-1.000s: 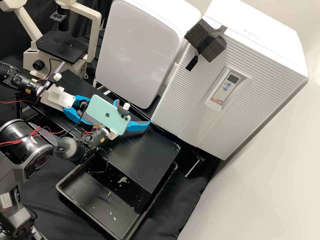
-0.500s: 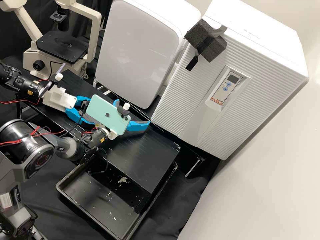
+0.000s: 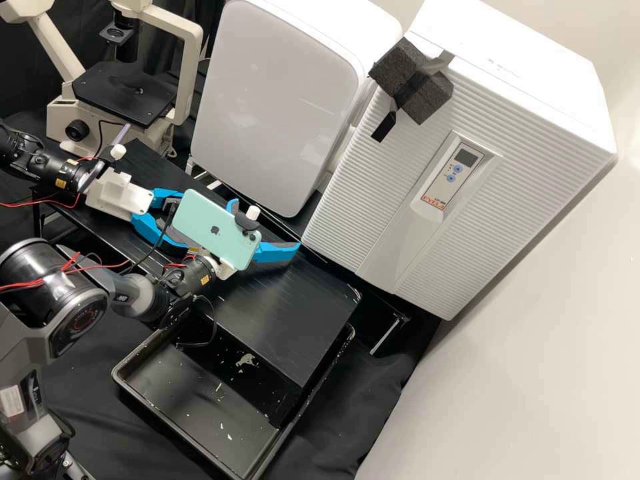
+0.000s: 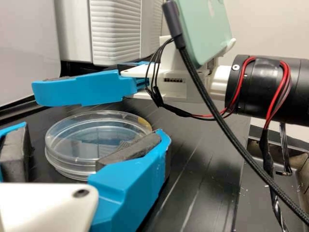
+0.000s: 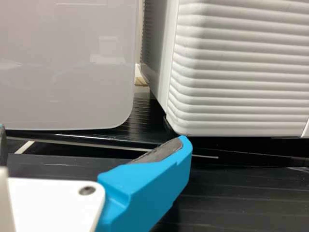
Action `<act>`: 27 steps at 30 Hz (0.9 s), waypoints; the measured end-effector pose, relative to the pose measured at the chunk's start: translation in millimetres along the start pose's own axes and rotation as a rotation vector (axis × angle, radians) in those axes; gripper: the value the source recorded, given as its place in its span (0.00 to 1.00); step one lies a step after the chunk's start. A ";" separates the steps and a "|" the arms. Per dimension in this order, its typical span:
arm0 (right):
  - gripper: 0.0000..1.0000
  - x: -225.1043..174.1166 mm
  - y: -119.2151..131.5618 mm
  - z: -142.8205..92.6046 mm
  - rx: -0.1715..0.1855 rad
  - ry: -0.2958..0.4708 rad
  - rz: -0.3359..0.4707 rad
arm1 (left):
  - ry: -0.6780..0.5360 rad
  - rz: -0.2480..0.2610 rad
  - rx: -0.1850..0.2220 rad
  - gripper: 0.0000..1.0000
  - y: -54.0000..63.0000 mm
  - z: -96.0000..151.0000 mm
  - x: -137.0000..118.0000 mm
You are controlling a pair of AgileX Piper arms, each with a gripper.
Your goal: Place the petri dish on the bench
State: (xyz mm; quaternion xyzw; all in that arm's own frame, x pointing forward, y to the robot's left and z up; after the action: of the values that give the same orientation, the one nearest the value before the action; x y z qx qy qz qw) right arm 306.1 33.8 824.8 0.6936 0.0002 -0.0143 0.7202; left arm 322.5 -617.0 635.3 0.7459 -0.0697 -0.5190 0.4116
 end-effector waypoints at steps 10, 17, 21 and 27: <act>1.00 0.0 0.0 0.0 0.000 0.000 0.000 | 0.054 0.044 -0.033 1.00 4.3 -3.1 -50.5; 1.00 0.0 0.0 0.0 0.000 0.000 0.000 | 0.194 0.107 0.074 1.00 0.9 -8.0 -85.4; 1.00 0.0 0.0 0.0 0.000 0.000 0.000 | 0.325 0.164 0.146 1.00 1.1 -10.2 -100.8; 1.00 0.0 0.0 0.0 0.000 0.000 0.000 | 0.529 0.329 0.241 1.00 3.1 -11.4 -124.0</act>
State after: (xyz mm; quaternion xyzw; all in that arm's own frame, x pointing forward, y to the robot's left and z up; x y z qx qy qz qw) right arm 306.1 33.8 824.8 0.6936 0.0002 -0.0143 0.7202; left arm 277.0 -547.1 727.7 0.8768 -0.1409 -0.2219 0.4026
